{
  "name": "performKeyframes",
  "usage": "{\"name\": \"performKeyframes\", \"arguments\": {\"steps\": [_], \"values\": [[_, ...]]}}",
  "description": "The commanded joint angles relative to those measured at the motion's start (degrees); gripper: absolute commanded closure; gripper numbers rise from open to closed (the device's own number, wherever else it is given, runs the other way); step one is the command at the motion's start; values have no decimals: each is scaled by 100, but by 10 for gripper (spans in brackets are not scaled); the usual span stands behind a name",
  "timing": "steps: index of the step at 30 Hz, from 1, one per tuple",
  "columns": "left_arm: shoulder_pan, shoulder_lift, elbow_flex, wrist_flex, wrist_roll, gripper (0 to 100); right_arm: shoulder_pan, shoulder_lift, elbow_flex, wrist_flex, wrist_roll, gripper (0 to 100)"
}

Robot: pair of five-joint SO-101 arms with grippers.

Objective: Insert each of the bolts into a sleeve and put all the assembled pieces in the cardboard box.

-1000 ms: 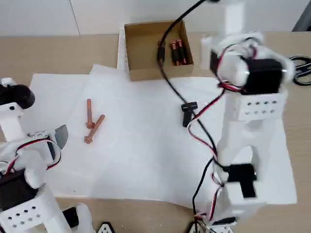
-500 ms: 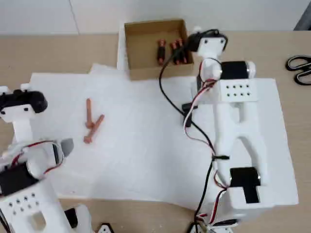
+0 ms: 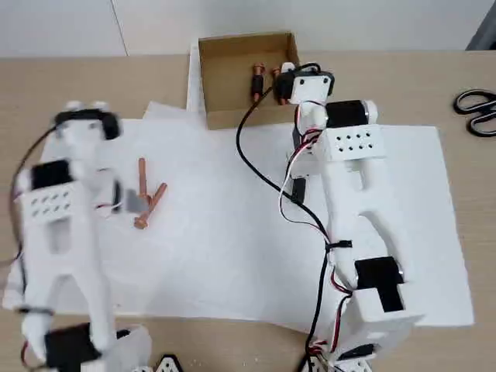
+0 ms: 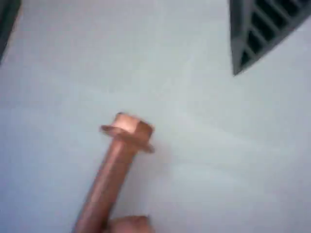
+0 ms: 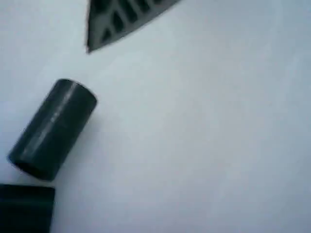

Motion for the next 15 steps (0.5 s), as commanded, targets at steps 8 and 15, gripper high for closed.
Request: {"name": "performKeyframes", "arguments": {"steps": [8, 15], "values": [[475, 1960, -787, -747, -44, 762, -22, -66, -18, -84, 281, 837], [501, 2479, -796, -905, -53, 849, -40, -66, -18, -84, 316, 837]]}}
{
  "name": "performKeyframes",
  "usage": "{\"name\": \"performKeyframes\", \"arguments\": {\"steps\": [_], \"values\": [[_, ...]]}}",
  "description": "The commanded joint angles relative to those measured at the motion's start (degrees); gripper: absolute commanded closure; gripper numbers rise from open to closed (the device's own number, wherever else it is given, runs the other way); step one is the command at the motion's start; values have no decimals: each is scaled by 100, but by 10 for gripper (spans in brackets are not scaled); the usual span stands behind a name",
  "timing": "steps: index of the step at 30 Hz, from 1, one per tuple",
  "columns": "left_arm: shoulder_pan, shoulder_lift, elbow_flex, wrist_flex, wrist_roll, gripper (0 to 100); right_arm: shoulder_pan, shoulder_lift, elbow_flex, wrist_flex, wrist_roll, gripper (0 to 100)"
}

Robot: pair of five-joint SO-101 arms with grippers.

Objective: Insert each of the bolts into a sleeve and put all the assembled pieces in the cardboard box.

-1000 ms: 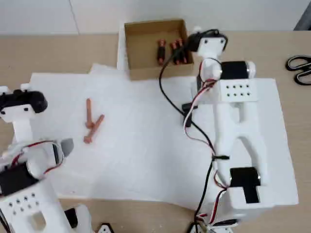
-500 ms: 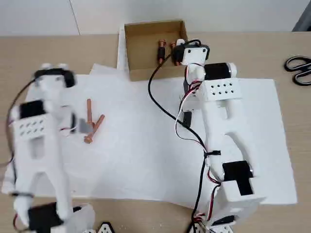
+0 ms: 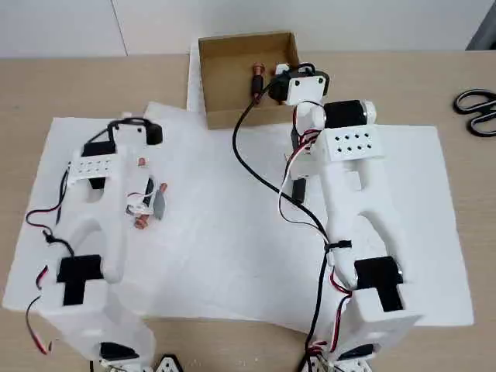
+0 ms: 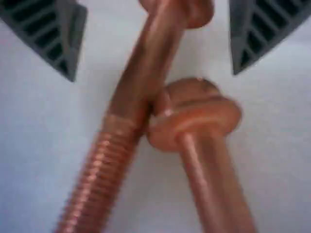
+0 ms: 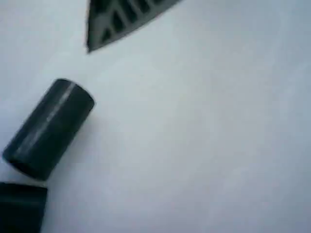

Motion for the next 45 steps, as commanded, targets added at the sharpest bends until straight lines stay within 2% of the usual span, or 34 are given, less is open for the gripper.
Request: {"name": "performKeyframes", "arguments": {"steps": [1, 13, 21, 26, 32, 37, 45], "values": [[44, 0, -242, -70, -53, 856, -40, -57, -18, -84, 53, 837], [123, -9, -233, -9, -44, 964, -40, -31, -18, -84, 53, 837], [897, -18, -233, 211, -44, 994, -40, -31, -18, -84, 53, 837], [1081, -492, -277, 202, -220, 994, -40, -31, -18, -84, 53, 837], [1073, -1662, -321, 193, -1925, 994, -40, -31, -18, -84, 53, 837], [1055, -2171, -303, 220, -4246, 994, -40, -31, -18, -84, 53, 837], [1081, -1749, -295, 290, -6048, 994, -31, -22, -18, -84, 53, 837]]}}
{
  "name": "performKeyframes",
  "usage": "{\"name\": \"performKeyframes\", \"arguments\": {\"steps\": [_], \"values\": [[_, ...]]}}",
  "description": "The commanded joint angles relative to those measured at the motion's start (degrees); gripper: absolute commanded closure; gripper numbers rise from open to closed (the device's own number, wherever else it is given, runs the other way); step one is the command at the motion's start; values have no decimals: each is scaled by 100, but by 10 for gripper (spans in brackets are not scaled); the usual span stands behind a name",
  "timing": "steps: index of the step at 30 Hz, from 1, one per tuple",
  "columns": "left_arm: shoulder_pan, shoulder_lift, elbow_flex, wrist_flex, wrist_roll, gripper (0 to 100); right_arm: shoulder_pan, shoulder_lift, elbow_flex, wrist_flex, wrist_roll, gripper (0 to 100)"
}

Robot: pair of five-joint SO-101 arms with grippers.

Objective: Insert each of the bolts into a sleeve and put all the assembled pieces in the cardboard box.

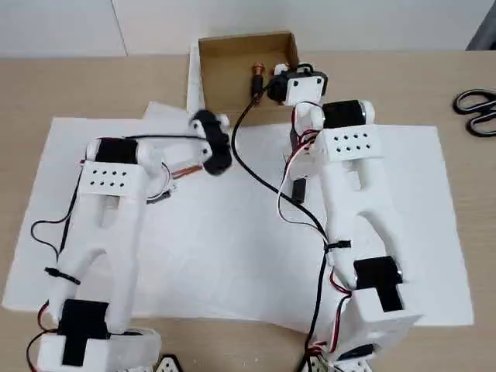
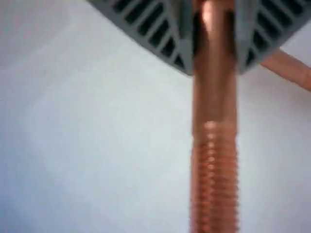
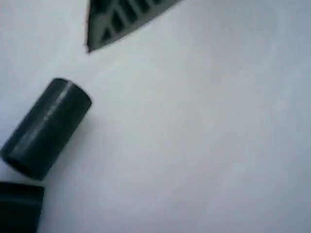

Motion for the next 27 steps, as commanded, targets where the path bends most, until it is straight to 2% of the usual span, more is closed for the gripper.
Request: {"name": "performKeyframes", "arguments": {"steps": [1, 5, 11, 18, 20, 23, 27], "values": [[26, 193, -259, -18, -765, 994, -13, -22, -18, -84, 53, 837], [132, 738, -330, -343, -1222, 994, -13, -22, -18, -84, 53, 837], [316, 1371, -382, -1371, -1292, 994, -22, -22, -18, -84, 53, 837], [492, 1688, -391, -1574, -1275, 989, -22, -22, -18, -84, 53, 837], [475, 1679, -391, -1565, -1257, 957, -22, -22, -18, -84, 53, 837], [457, 1688, -523, -1538, -782, 896, -22, -13, -18, -84, 53, 837], [466, 1670, -576, -1530, -536, 881, -22, -13, -9, -84, 53, 837]]}}
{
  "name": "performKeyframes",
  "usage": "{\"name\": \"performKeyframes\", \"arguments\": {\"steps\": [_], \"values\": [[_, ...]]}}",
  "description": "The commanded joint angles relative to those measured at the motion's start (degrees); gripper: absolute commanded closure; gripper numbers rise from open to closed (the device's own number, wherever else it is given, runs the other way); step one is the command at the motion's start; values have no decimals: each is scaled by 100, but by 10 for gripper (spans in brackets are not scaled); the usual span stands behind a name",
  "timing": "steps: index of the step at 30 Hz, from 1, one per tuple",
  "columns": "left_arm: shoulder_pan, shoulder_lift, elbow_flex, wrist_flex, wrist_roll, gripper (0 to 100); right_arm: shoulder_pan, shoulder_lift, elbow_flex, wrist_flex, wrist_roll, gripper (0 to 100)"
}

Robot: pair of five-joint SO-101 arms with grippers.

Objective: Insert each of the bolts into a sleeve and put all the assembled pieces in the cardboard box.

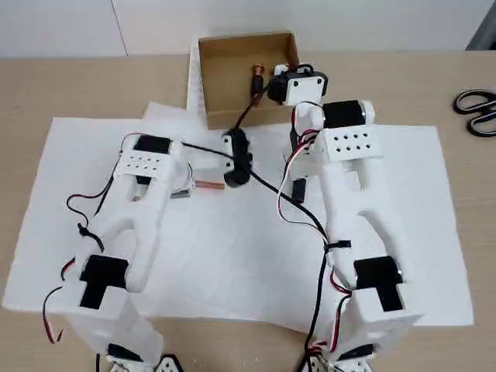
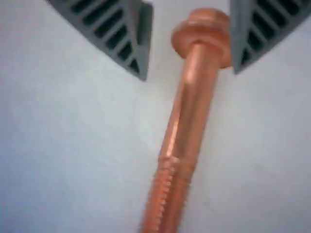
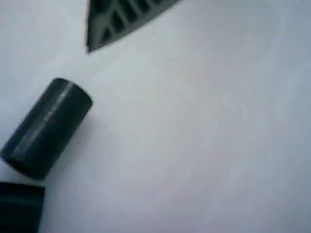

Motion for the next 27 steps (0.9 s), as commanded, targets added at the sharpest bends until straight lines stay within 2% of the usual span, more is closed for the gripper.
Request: {"name": "performKeyframes", "arguments": {"steps": [1, 4, 7, 9, 11, 14, 16, 22, 27], "values": [[18, -70, -242, -114, 114, 881, -31, -22, -9, -84, 53, 837], [9, -70, -338, -114, 369, 881, -31, -22, -9, -84, 53, 837], [-114, -70, -734, -114, 1257, 881, -31, -22, -9, -84, 53, 837], [-229, -70, -1033, -114, 2251, 881, -31, -22, -9, -84, 53, 837], [-255, -70, -1262, -70, 3613, 881, -31, -22, -9, -84, 53, 837], [-273, -79, -1675, 413, 5829, 879, -31, -22, -9, -92, 53, 837], [-237, -70, -1851, 756, 6989, 881, -31, -22, -9, -92, 53, 837], [-167, -26, -1842, 976, 8791, 924, -31, -22, -9, -84, 53, 837], [-149, -18, -1631, 993, 11253, 934, -66, -22, -9, -66, 53, 837]]}}
